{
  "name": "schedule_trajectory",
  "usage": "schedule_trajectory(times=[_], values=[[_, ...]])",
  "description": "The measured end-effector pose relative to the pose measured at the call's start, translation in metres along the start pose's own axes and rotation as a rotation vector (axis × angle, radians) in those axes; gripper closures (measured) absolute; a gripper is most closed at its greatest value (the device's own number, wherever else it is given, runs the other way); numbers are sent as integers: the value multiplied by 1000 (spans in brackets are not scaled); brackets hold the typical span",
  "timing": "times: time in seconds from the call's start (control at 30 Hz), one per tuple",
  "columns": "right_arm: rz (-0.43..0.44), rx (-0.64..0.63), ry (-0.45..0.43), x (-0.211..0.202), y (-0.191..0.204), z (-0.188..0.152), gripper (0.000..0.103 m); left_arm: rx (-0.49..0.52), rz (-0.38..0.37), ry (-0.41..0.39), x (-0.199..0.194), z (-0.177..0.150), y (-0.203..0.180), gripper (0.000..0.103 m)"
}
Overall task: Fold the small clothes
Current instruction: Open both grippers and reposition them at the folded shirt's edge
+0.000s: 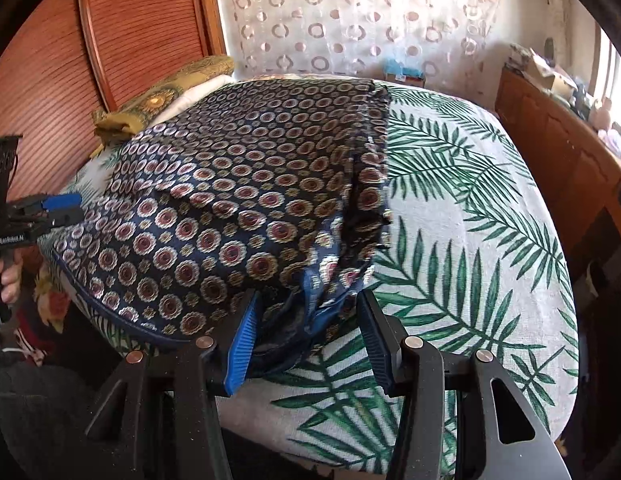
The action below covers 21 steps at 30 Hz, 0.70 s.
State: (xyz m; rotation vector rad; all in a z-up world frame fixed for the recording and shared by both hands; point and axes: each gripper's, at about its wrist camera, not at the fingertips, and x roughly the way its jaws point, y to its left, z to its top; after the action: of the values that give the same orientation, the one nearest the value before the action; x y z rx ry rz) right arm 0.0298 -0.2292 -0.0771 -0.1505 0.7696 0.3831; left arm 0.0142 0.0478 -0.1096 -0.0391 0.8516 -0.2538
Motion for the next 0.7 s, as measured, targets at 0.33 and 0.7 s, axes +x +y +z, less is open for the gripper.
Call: schedule_trajectory(times=[0.33,0.7], values=[[17,-64,-1,0,16,-4,92,0,-117,28,3,-7,-6,78],[90,5,-34,-10,-2,-4,98,13,-164,47,0,-8,-4,81]])
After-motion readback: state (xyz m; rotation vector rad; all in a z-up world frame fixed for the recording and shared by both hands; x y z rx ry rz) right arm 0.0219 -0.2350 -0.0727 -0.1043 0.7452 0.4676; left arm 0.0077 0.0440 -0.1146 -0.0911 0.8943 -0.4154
